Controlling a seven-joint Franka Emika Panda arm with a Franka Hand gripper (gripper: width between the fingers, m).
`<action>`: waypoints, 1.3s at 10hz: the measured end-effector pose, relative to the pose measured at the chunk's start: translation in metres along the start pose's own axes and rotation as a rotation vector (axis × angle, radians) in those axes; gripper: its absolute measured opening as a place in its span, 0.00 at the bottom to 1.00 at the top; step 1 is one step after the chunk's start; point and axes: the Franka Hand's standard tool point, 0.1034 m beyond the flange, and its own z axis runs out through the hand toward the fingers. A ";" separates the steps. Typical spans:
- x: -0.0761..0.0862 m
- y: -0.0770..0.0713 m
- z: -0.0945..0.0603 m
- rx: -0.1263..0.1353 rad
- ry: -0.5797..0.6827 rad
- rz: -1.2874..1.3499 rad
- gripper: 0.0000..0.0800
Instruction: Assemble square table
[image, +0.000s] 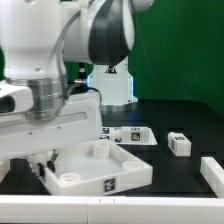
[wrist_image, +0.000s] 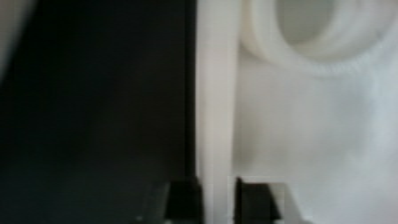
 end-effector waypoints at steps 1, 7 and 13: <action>0.011 -0.014 0.000 0.000 0.001 0.072 0.06; 0.040 -0.055 0.002 0.052 0.002 0.464 0.06; 0.056 -0.087 0.003 0.020 -0.021 0.490 0.06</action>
Offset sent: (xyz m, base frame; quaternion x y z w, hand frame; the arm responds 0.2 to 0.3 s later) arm 0.0236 0.0356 0.0024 0.0361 0.0405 0.1769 0.9827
